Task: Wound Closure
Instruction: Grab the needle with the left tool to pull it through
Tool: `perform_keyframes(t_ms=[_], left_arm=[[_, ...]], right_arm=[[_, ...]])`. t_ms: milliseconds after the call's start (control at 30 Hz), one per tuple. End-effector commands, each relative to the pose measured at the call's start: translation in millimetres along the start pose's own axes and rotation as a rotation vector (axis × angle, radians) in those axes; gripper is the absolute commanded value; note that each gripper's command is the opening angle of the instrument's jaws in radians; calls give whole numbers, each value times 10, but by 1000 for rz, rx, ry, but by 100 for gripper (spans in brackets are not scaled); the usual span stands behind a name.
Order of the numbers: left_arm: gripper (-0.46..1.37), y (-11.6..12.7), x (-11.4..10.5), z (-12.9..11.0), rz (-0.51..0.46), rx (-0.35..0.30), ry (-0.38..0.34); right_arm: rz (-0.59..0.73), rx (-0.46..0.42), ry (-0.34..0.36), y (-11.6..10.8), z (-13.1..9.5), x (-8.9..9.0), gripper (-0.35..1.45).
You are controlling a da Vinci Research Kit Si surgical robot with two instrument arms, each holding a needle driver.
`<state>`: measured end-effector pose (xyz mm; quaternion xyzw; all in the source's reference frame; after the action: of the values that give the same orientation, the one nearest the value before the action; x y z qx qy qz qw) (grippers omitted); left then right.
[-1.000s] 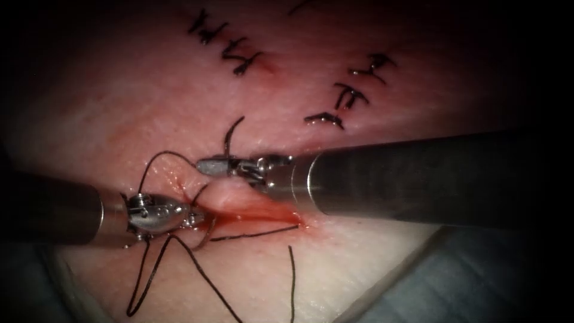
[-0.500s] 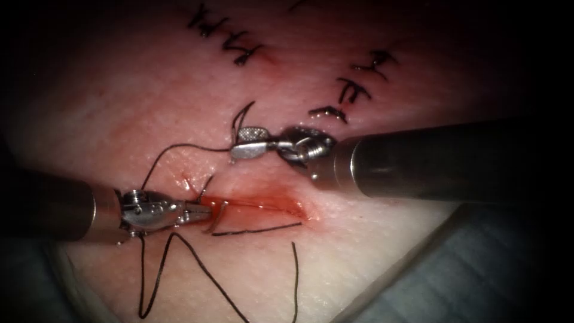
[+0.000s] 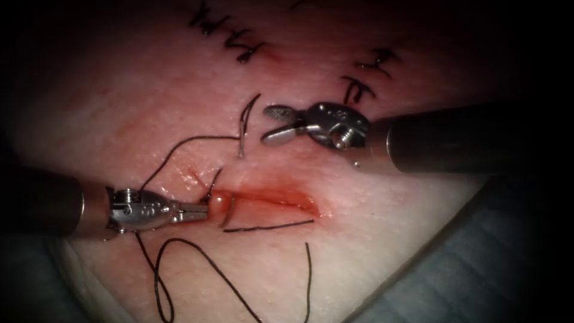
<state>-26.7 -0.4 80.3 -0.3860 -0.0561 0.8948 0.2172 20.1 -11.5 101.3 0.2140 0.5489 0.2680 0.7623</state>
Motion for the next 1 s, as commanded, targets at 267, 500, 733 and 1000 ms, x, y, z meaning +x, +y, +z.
perform_keyframes(t_ms=[267,500,733,1000], left_arm=[[21,10,31,10,112,10,103],[61,22,56,15,159,-18,159],[81,25,63,24,191,-47,171],[64,21,67,34,207,-61,181]], right_arm=[[2,10,4,-11,-1,2,117],[-5,15,5,-19,-1,3,114],[-1,19,7,-26,0,3,111],[-4,34,14,-36,5,2,110]])
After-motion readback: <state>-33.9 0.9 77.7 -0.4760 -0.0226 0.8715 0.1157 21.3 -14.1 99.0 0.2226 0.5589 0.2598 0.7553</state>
